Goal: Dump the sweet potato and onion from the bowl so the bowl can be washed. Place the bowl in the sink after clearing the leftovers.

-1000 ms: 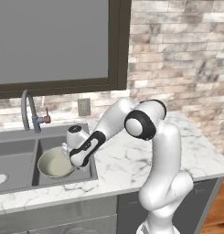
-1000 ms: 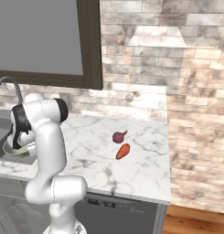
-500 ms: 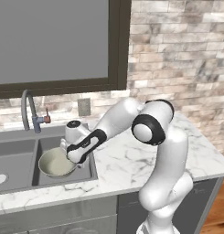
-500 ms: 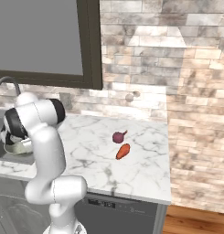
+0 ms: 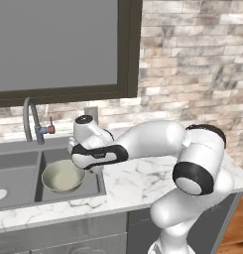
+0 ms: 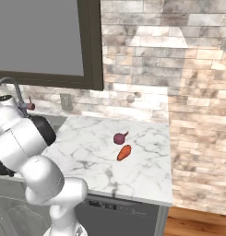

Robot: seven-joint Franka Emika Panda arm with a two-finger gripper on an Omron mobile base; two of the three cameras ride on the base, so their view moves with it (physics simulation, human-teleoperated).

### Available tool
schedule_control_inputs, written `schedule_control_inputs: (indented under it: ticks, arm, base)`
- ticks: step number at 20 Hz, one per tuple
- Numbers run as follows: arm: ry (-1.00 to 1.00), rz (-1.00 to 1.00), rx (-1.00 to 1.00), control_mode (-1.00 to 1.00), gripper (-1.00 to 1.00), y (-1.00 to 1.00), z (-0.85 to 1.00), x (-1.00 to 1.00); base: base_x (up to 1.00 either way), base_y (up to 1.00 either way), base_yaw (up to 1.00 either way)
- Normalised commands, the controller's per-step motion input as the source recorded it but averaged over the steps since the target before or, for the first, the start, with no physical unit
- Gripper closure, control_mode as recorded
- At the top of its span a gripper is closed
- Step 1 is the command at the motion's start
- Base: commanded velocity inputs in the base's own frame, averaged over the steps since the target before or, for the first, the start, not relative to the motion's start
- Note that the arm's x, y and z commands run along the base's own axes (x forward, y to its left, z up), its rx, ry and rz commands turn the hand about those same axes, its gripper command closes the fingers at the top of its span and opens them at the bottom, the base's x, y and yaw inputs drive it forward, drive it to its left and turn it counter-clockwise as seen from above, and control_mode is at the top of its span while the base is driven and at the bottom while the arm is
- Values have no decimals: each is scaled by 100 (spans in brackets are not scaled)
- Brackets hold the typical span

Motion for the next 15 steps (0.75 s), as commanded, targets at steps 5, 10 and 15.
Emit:
schedule_control_inputs:
  ticks: [5, 10, 15]
  arm:
    - [-12, 0, 0, -100, -100, -99, 91, -75]
    - [-8, -5, 1, -100, -100, -100, 79, -93]
    - [-14, -1, 6, -100, -100, -100, 69, -92]
  base:
    - [0, 0, 0]
    - [0, 0, 0]
    - [0, 0, 0]
